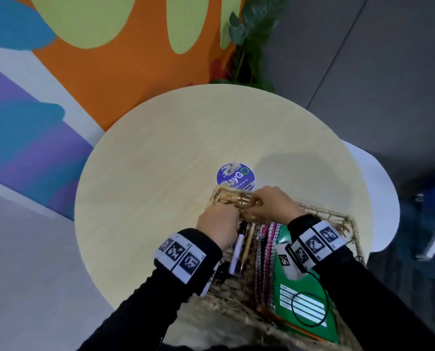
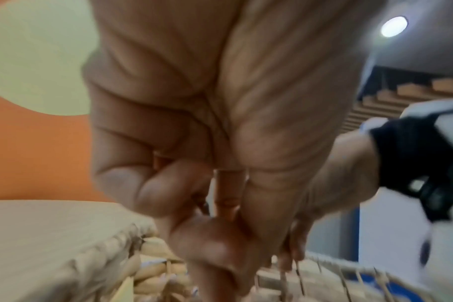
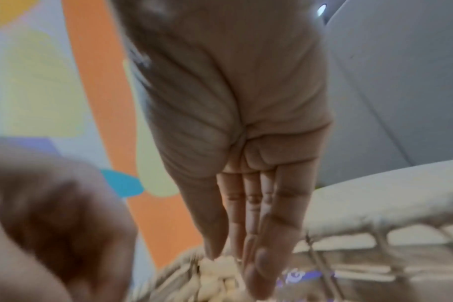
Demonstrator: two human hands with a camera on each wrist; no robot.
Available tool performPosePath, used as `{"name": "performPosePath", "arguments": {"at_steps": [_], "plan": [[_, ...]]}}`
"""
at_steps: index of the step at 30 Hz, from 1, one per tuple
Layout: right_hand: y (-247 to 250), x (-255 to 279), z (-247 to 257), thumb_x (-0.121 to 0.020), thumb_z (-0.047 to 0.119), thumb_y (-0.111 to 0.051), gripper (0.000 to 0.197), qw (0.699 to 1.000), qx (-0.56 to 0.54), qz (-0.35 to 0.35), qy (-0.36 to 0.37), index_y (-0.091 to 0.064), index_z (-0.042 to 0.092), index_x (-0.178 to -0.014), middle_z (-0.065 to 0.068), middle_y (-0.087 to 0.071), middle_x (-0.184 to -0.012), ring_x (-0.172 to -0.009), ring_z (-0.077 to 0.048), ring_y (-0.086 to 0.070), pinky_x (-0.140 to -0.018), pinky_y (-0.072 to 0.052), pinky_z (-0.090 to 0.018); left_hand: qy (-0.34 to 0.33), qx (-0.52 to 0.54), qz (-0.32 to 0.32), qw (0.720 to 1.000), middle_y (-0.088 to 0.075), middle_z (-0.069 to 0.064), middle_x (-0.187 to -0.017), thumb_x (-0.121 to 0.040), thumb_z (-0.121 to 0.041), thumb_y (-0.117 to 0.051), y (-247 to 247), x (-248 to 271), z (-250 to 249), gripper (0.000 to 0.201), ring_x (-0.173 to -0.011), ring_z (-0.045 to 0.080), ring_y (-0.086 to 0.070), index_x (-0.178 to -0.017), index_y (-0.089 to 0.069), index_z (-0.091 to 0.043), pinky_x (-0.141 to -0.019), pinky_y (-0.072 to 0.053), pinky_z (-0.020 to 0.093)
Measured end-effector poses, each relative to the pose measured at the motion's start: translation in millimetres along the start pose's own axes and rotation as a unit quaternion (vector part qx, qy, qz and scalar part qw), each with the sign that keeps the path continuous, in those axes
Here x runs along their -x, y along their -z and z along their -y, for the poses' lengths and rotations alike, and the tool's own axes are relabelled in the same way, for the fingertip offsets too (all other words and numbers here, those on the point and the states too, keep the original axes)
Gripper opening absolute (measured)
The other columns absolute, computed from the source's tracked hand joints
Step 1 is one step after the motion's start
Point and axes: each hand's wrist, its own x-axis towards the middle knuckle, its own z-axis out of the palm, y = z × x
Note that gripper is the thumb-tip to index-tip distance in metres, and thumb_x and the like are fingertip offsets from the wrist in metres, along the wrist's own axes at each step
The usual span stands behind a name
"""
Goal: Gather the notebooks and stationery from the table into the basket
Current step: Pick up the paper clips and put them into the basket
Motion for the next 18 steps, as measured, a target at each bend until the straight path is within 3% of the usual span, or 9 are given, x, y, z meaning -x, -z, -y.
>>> {"name": "performPosePath", "arguments": {"at_steps": [5,7,10,15,18], "plan": [[14,39,-24,-0.082,0.020,-0.068,0.013,0.993,-0.089,-0.073,-0.008,-0.074,0.012,-0.090,-0.003,-0.069,-0.079,-0.076,-0.017,-0.062,-0.074,-0.050,-0.029,-0.024,-0.101,0.095,0.990,-0.069,0.020,-0.102,-0.088,0.001,-0.044,-18,-39,-25,0.023,-0.091,0.032,-0.068,-0.093,-0.065,0.005,-0.073,-0.055,0.037],[16,50,-32,-0.083,0.018,-0.067,0.010,0.990,-0.115,-0.083,-0.018,-0.073,0.013,-0.088,0.000,-0.065,-0.071,-0.069,-0.017,-0.061,-0.074,-0.054,-0.034,-0.022,-0.138,0.129,0.982,-0.067,0.016,-0.086,-0.089,-0.002,-0.046,-27,-50,-25,0.021,-0.079,0.030,-0.066,-0.076,-0.063,0.002,-0.067,-0.053,0.035],[16,59,-42,-0.083,0.017,-0.065,0.009,0.984,-0.143,-0.097,-0.029,-0.073,0.015,-0.086,-0.003,-0.068,-0.072,-0.065,-0.017,-0.061,-0.074,-0.056,-0.038,-0.011,-0.168,0.180,0.969,-0.048,0.005,-0.057,-0.089,-0.006,-0.047,-43,-61,-13,0.036,-0.051,0.019,-0.046,-0.053,-0.045,-0.009,-0.061,-0.044,0.031],[31,58,-50,-0.084,0.015,-0.065,0.010,0.977,-0.174,-0.115,-0.031,-0.074,0.012,-0.089,-0.008,-0.072,-0.074,-0.065,-0.019,-0.064,-0.074,-0.056,-0.039,-0.019,-0.165,0.224,0.960,-0.047,0.004,-0.053,-0.084,-0.015,-0.061,-20,-61,-17,0.033,-0.050,0.019,-0.046,-0.054,-0.050,-0.005,-0.054,-0.043,0.029],[59,42,-55,-0.085,0.011,-0.063,0.010,0.974,-0.174,-0.143,-0.028,-0.072,0.010,-0.088,-0.011,-0.073,-0.077,-0.070,-0.024,-0.070,-0.071,-0.056,-0.035,-0.065,-0.067,0.180,0.979,-0.071,0.008,-0.072,-0.083,-0.025,-0.060,20,-69,-11,0.026,-0.064,0.017,-0.060,-0.073,-0.069,-0.004,-0.065,-0.051,0.028]]}}
